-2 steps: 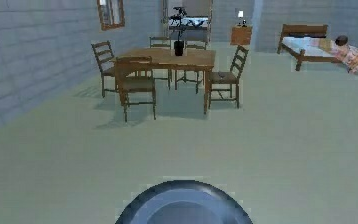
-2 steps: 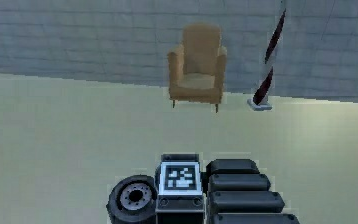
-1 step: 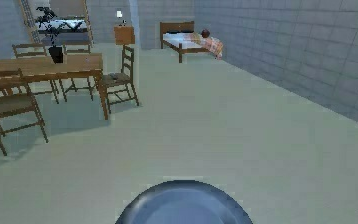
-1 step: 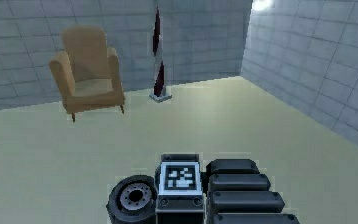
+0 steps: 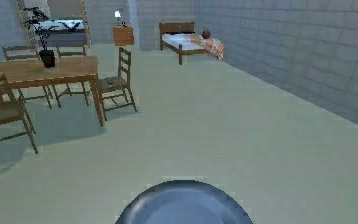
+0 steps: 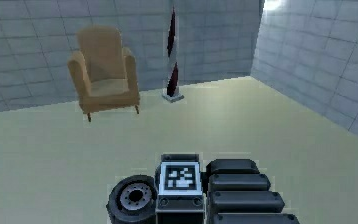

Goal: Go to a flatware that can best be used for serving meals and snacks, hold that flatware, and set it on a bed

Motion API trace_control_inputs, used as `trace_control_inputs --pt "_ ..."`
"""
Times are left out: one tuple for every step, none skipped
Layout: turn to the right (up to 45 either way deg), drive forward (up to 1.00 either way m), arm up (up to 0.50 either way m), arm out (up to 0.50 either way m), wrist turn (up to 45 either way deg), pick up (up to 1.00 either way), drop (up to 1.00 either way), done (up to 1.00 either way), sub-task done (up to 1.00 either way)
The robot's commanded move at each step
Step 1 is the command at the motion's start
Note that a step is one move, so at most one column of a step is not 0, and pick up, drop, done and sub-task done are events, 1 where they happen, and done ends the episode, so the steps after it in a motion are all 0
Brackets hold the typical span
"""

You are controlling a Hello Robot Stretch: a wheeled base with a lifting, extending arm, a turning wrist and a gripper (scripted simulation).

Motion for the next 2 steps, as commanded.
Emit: trace_control_inputs --pt "0.0 1.00 0.00 0.00 0.0 0.00 0.00 0.00 0.00" --pt "0.0 1.00 0.00 0.00 0.0 0.00 0.00 0.00 0.00"
